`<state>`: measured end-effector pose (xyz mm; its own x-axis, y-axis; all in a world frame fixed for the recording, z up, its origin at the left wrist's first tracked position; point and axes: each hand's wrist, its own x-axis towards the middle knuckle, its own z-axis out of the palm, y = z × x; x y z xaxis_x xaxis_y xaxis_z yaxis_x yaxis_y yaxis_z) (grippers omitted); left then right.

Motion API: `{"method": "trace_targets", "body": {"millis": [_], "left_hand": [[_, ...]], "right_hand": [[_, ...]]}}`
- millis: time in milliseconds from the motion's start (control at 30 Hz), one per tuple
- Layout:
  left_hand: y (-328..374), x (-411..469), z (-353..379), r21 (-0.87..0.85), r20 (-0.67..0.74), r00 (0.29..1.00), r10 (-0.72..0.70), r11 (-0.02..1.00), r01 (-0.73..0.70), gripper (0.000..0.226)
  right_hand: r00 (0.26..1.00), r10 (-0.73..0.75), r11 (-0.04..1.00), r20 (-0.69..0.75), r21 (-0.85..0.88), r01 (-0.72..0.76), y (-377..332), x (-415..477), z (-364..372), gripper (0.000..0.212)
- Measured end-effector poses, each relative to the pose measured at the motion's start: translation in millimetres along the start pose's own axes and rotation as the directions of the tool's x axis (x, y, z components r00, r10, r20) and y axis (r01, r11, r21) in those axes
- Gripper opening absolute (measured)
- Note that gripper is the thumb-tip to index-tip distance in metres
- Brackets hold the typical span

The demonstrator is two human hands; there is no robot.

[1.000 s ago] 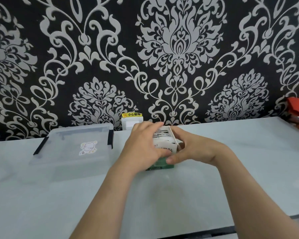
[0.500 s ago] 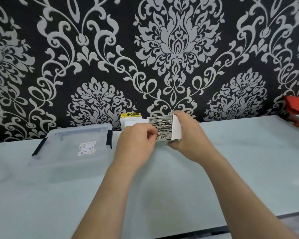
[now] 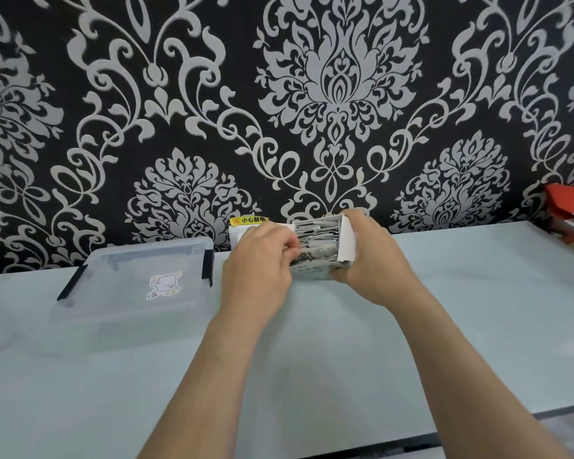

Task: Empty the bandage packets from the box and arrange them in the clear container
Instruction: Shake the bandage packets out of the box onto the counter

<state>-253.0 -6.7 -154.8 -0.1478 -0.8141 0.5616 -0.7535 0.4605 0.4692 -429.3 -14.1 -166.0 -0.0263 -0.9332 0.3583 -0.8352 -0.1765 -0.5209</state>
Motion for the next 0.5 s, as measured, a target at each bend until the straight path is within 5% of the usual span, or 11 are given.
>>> {"method": "trace_targets", "body": {"millis": [367, 500], "left_hand": [[-5.7, 6.7, -27.0, -0.125, -0.166, 0.978, -0.125, 0.987, 0.105, 0.009], [-9.5, 5.3, -27.2, 0.101, 0.108, 0.957, -0.271, 0.96, 0.26, 0.011]], "right_hand": [[0.992, 0.104, 0.994, -0.067, -0.02, -0.106, 9.7, -0.3, -12.7, 0.081], [0.97, 0.146, 0.987, -0.193, -0.031, -0.155, 14.7, 1.0, -17.8, 0.078]]}}
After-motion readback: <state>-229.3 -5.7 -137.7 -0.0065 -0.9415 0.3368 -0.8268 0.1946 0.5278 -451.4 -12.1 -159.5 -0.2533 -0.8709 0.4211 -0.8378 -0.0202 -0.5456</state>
